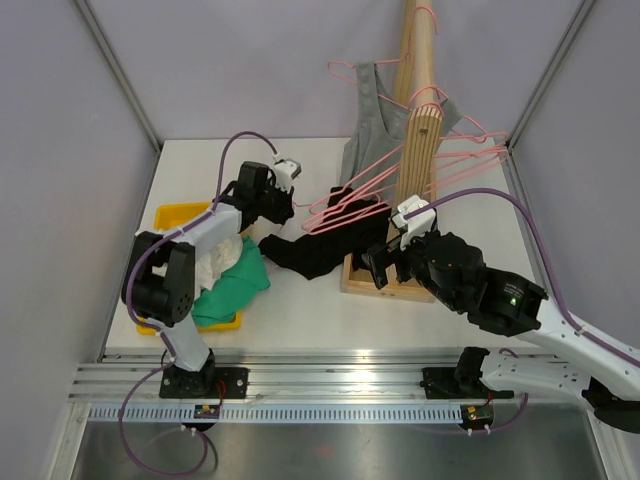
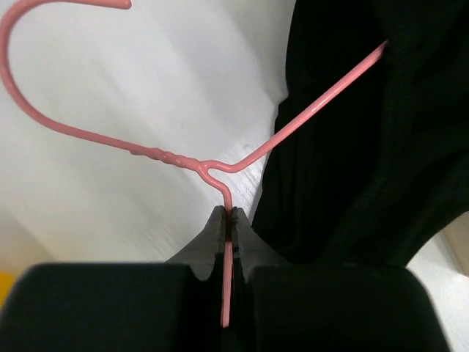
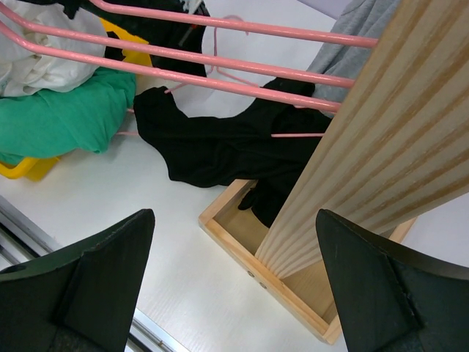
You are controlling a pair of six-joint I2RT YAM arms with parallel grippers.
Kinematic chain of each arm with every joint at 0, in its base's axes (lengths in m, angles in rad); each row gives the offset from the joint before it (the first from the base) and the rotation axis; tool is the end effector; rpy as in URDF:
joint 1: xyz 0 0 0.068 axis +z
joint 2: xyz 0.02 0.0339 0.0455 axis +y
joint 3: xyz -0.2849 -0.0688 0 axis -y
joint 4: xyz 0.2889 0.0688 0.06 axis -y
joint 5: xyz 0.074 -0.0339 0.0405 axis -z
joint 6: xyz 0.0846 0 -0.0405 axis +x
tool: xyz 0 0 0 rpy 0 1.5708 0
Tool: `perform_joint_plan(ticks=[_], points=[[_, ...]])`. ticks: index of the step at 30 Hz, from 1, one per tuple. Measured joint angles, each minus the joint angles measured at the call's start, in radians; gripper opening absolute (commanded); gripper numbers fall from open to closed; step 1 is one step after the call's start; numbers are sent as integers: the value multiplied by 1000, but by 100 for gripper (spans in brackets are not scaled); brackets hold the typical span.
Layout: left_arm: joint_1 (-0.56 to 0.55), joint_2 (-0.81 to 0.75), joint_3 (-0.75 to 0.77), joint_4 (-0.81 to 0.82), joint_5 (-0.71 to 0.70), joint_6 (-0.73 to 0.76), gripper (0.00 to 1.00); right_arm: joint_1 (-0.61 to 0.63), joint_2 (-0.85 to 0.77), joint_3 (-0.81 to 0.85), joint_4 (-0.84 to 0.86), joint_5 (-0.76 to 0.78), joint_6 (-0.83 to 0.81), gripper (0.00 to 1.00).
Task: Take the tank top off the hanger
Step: Grab a hanger with a tank top on it with the left arm
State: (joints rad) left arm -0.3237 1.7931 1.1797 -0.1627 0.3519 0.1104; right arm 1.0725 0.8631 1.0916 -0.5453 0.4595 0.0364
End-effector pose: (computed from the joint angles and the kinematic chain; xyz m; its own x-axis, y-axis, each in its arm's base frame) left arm 0.4297 -0.1749 0.1667 -0.6015 0.3109 -0.7359 0.6017 0.7822 -0.1614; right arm 0.1500 0.1972 0.4072 -0.1701 -0.2444 -0.9546 -0.5801 0.8080 -0.1035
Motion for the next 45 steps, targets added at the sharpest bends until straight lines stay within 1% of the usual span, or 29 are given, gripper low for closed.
perform_joint_plan(ticks=[4, 11, 16, 23, 26, 29, 34, 38, 45], points=[[-21, -107, 8, 32, -63, -5, 0, 0, 6, 0, 0, -1, 0, 99], [-50, -171, 66, 14, -206, 3, 0, 0, 6, 0, 0, -1, -3, 99], [-82, -249, 99, -79, -348, 32, 0, 0, 6, 0, 0, -2, -3, 100], [-114, -380, 181, -172, -457, 58, 0, 0, 6, 0, 1, -17, -6, 99], [-115, -416, 247, -221, -493, 69, 0, 0, 6, 0, 1, -30, -7, 99], [-121, -437, 344, -275, -545, 82, 0, 0, 12, 0, 3, -45, -7, 99], [-132, -498, 426, -371, -618, 104, 0, 0, 67, 18, 11, -85, -14, 99], [-134, -566, 468, -444, -681, 124, 0, 0, 144, 86, 33, -135, -22, 99], [-134, -711, 470, -550, -747, 158, 0, 1, 316, 322, 90, -232, -43, 99]])
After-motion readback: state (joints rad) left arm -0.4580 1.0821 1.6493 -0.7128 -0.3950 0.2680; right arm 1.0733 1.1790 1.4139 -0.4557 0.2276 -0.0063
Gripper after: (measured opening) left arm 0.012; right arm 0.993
